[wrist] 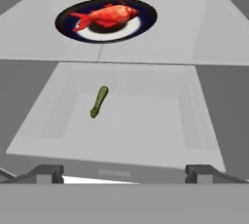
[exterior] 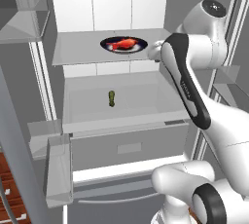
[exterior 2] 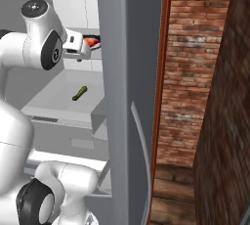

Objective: Transport the fish from the fridge to the microwave and turn on the microwave.

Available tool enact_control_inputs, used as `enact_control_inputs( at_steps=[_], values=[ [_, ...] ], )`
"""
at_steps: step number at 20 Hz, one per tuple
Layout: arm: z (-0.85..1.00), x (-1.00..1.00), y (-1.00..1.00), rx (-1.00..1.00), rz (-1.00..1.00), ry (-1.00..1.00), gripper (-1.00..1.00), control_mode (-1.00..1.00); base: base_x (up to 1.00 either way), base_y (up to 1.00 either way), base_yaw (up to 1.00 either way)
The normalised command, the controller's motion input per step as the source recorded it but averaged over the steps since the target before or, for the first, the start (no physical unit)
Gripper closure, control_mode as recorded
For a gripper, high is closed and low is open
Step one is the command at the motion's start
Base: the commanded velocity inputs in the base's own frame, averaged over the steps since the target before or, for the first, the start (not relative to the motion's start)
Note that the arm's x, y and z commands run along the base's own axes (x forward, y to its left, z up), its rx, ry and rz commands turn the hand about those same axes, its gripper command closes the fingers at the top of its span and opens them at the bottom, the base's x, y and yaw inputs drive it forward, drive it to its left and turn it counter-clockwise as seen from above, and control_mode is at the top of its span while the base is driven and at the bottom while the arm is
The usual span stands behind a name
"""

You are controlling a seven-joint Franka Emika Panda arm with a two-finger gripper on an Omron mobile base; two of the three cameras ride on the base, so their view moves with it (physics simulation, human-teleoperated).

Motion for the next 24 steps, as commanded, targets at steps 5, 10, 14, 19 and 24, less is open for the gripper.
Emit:
enact_control_inputs(
  at_steps=[5, 10, 14, 19, 24],
  values=[
    [0.0, 0.03, 0.13, 0.0, 0.0, 0.0, -1.0, -1.0, 0.0, 0.0, 0.0],
    [0.0, 0.0, 0.09, 0.0, 0.0, 0.0, -1.0, -1.0, 0.0, 0.0, 0.0],
    [0.0, 0.03, 0.06, 0.0, 0.0, 0.0, -1.0, -1.0, 0.0, 0.0, 0.0],
    [0.13, 0.28, 0.04, 0.0, 0.0, 0.0, -1.0, -1.0, 0.0, 0.0, 0.0],
    [0.24, 0.43, 0.03, 0.0, 0.0, 0.0, -1.0, -1.0, 0.0, 0.0, 0.0]
  ],
)
